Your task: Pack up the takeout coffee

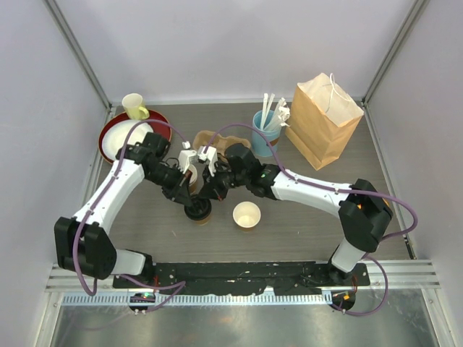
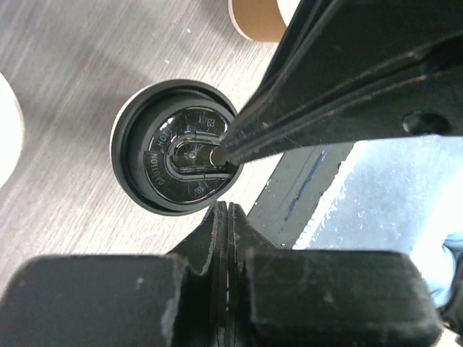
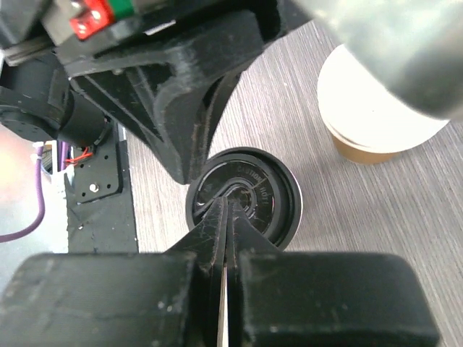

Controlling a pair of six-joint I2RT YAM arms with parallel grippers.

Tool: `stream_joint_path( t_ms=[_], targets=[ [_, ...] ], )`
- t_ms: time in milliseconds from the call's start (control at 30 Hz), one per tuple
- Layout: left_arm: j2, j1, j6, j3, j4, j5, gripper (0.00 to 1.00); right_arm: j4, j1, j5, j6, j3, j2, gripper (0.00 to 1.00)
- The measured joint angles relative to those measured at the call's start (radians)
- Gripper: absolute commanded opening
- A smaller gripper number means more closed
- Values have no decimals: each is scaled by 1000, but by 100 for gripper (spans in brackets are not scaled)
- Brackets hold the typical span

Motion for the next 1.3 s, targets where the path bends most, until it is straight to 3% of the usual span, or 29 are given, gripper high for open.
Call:
stream_joint_path(
  t_ms=[700, 933, 1100, 1300],
  targets=[
    [58, 22, -8, -58, 100, -51, 0, 143, -16, -60, 57, -107, 51, 1],
    [33, 31, -14, -16, 58, -47, 0, 8, -14, -52, 27, -17, 45, 1],
    [-15, 44, -31, 47, 51, -48, 0, 6, -14, -52, 29, 57, 40, 1],
    [-17, 45, -35, 3, 104, -72, 0, 39, -18, -50, 48, 39, 58, 1]
  ],
)
